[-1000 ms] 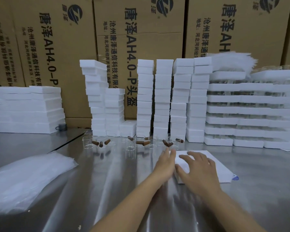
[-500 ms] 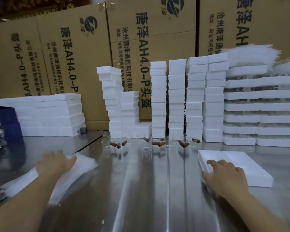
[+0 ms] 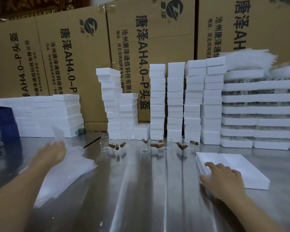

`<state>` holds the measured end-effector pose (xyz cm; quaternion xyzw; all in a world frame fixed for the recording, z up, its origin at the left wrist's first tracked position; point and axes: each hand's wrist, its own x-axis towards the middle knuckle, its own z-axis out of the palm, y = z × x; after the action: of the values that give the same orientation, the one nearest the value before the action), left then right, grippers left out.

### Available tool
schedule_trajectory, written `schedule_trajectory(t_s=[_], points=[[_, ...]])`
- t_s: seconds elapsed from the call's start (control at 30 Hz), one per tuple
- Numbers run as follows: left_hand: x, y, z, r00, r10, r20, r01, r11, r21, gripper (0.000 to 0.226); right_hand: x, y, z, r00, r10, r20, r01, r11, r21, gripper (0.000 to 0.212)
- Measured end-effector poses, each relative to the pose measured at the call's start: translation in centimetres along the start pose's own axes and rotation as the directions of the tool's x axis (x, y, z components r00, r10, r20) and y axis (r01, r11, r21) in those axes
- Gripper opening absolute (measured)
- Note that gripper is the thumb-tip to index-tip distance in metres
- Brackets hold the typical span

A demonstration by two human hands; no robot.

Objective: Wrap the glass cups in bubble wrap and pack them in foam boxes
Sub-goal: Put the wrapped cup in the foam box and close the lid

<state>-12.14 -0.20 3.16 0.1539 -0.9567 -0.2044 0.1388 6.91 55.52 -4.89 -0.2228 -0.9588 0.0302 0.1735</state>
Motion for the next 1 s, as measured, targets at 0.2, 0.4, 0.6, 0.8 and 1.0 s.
schedule_trajectory(t_s=[0.2,0.4,0.6,0.8,1.0], points=[[-3.5,13.2,-3.7,0.937,0.348,0.033,-0.341,0.931,-0.127,0.058,0.2,0.0,0.2,1.000,0.011,0.009,-0.011,1.000,0.014,0.062],[-13.7,23.5,2.8,0.695,0.637,0.333,-0.605,0.769,-0.205,0.057,0.1,0.1,0.1,1.000,0.009,0.007,-0.009,1.000,0.015,0.063],[-23.4,23.5,14.5,0.503,0.695,0.514,-0.766,0.634,-0.108,0.078,0.0,-0.1,0.0,1.000,0.009,0.019,-0.009,1.000,0.030,0.063],[-23.1,22.5,15.7,0.501,0.686,0.527,-0.784,0.618,-0.059,0.079,0.2,0.2,0.3,1.000,0.007,0.018,-0.007,1.000,0.030,0.064],[-19.6,20.6,15.3,0.463,0.710,0.530,-0.831,0.557,-0.020,0.057,0.3,0.4,0.3,0.999,0.045,0.017,-0.045,0.999,0.025,0.064]])
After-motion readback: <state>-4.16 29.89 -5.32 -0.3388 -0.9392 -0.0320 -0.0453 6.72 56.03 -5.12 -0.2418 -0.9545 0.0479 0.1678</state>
